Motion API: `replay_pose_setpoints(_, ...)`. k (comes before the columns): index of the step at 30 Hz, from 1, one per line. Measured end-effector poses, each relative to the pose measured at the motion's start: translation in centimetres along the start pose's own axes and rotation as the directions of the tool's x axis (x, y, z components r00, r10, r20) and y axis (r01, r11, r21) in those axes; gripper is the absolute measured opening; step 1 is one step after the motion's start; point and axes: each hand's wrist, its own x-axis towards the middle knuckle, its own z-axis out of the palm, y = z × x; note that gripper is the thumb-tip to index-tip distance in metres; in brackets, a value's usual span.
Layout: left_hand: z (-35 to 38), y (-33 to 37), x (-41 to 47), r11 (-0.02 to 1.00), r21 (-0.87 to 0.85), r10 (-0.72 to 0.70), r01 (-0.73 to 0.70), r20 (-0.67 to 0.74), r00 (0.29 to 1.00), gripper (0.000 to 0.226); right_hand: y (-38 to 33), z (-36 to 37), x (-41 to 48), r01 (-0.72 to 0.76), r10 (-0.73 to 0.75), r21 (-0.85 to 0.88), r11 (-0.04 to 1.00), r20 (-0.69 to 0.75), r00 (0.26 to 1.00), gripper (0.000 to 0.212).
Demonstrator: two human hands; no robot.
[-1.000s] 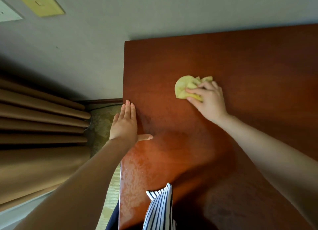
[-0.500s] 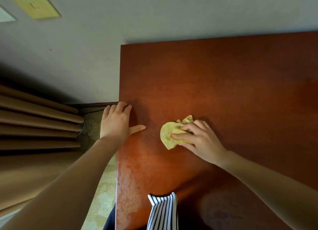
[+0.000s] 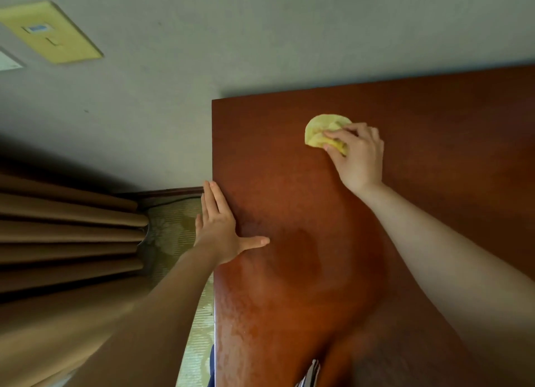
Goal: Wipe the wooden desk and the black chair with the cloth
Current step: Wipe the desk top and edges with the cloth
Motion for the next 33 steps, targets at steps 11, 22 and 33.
replay_pose_setpoints(11,-0.1,-0.2,0.1,1.0,-0.018,0.021,-0.02,0.033,0.999,0.151,-5.5,3.8,6.0,-0.093,0.092,0.025,0.995,0.019,0.996,0.026)
replay_pose_setpoints(22,-0.5,0.1,0.2,0.999,-0.036,-0.012,0.014,0.05,0.999,0.154,-8.6,3.2,-5.3,0.339,-0.358,0.134,0.931,0.161,0.92,0.027)
replay_pose_setpoints(33,-0.6,0.4,0.0,0.997,0.018,-0.074,0.073,0.068,0.995,0.155,-1.4,-1.4,-8.2,0.45,-0.456,0.075,0.89,0.198,0.868,0.036)
